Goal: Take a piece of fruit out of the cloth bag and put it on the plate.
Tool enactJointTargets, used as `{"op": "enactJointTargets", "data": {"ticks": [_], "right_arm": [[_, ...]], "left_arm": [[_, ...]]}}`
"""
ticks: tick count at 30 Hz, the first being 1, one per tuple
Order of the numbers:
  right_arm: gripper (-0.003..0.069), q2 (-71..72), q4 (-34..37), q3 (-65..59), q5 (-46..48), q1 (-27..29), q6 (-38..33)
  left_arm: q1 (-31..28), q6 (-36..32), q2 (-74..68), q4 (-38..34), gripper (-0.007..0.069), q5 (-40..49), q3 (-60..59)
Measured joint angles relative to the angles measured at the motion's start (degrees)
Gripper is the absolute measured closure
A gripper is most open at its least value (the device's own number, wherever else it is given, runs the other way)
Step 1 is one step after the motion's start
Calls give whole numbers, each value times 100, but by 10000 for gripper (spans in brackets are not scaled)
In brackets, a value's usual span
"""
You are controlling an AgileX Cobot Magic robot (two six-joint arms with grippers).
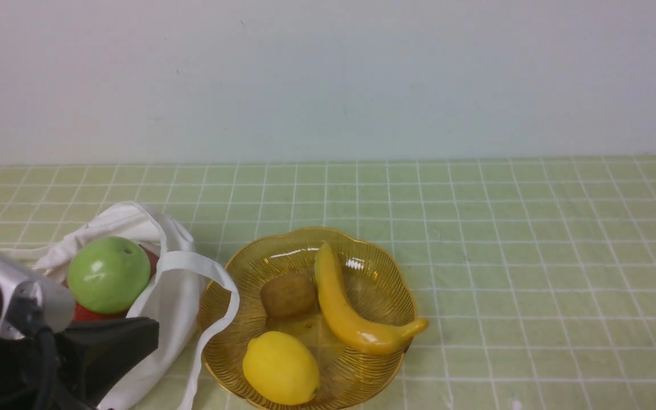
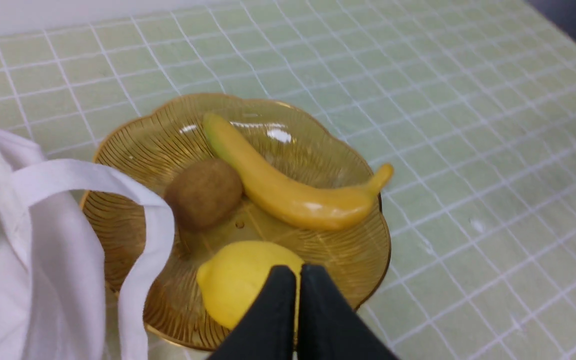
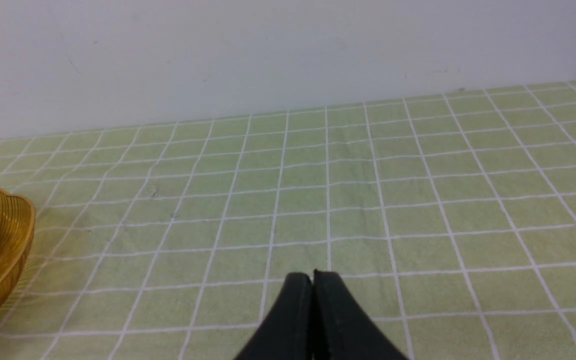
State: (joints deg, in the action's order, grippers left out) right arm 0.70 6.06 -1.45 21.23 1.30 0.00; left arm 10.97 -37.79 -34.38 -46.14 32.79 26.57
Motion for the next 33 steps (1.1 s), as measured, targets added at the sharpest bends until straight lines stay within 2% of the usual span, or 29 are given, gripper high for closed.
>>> {"op": "enactJointTargets", "data": {"ticks": [15, 23, 26, 33], "right_arm": [[673, 0, 0, 0, 0, 0, 0], [673, 0, 0, 0, 0, 0, 0], [673, 0, 0, 0, 0, 0, 0], [673, 0, 0, 0, 0, 0, 0]], "left_arm": [[0, -48, 297, -192, 632, -552, -272], [0, -281, 608, 308, 632, -712, -731], [0, 60, 1125, 1045, 632, -998, -1134], [-311, 2568, 2685, 3723, 632, -1698, -2127]]}}
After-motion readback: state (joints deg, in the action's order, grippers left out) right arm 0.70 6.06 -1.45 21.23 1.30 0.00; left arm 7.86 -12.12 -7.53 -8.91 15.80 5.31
